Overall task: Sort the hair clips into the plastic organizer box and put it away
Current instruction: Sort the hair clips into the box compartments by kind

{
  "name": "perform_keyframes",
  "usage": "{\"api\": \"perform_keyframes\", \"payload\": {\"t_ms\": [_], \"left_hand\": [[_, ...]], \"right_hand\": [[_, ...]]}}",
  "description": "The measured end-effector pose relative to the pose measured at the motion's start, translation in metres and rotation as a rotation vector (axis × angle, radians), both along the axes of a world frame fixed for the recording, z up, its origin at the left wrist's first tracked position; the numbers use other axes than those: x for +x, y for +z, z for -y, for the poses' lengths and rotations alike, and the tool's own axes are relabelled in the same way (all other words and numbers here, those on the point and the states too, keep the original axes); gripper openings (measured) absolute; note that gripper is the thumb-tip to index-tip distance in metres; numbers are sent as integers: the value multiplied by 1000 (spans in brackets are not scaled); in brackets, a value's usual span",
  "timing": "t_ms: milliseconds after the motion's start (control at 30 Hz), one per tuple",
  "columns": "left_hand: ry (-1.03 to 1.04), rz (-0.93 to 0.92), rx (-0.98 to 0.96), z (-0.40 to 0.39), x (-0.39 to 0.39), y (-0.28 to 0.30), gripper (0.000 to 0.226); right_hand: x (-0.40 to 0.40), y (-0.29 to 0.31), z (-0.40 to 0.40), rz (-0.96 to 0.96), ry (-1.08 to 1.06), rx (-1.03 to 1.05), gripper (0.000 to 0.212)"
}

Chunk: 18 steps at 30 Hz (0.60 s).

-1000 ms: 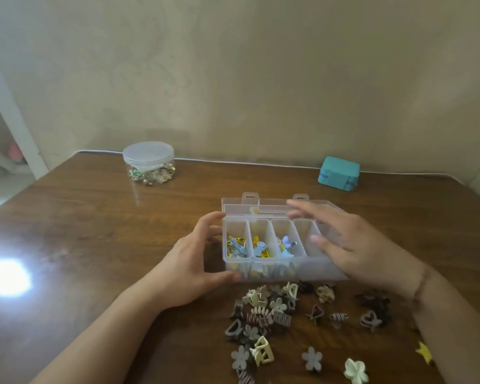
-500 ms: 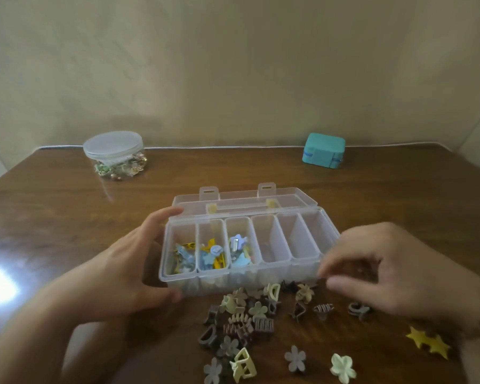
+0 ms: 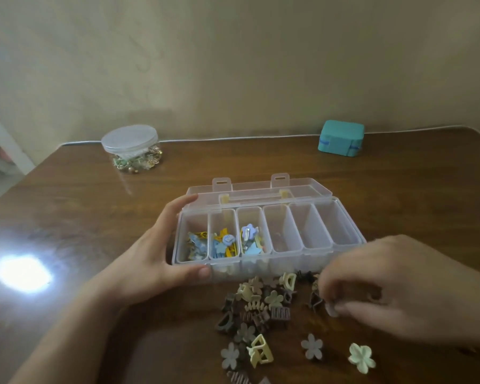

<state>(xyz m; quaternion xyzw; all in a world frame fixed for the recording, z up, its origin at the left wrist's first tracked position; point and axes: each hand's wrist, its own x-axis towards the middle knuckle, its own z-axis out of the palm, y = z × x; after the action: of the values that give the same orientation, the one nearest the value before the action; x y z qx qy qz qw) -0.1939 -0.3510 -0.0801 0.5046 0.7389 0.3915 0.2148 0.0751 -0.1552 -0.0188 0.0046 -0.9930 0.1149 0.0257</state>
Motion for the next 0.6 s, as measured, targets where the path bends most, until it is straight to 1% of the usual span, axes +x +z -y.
{"api": "perform_keyframes", "payload": {"t_ms": [33, 67, 100, 133, 167, 200, 267, 367, 400, 467, 533, 567, 600], "left_hand": [[2, -8, 9, 0, 0, -1, 107], [2, -18, 14, 1, 1, -1, 107], [0, -29, 16, 1, 1, -1, 106], [-2, -45, 20, 0, 1, -2, 106], [-3, -62, 23, 0, 0, -2, 106], [-3, -77, 26, 0, -1, -2, 106], [-4, -92, 36, 0, -1, -2, 105], [-10, -95, 51, 0, 0, -1, 104], [-13, -93, 56, 0, -1, -2, 104], [-18, -83, 55, 0, -2, -3, 102], [-19, -59, 46, 0, -4, -3, 101], [-22, -42, 46, 0, -6, -3, 102], [-30, -22, 44, 1, -8, -2, 103]], "right_hand": [[-4, 4, 1, -115, -2, -101, 13], [-9, 4, 2, -271, -40, -213, 12], [-15, 1, 3, -393, -107, -277, 12], [-23, -4, 3, -480, -169, -285, 13], [-32, -11, 2, -511, -219, -248, 14], [-38, -20, 1, -495, -253, -196, 15], [-44, -30, -2, -439, -251, -119, 16], [-36, -24, -2, -476, -181, -101, 12], [-30, -19, 1, -457, -133, -98, 9], [-17, -14, 3, -325, -29, -58, 10], [-9, -11, 6, -123, 9, 95, 28], [-9, -10, 8, -48, 17, 177, 36], [-11, -9, 9, 5, 23, 216, 41]]}}
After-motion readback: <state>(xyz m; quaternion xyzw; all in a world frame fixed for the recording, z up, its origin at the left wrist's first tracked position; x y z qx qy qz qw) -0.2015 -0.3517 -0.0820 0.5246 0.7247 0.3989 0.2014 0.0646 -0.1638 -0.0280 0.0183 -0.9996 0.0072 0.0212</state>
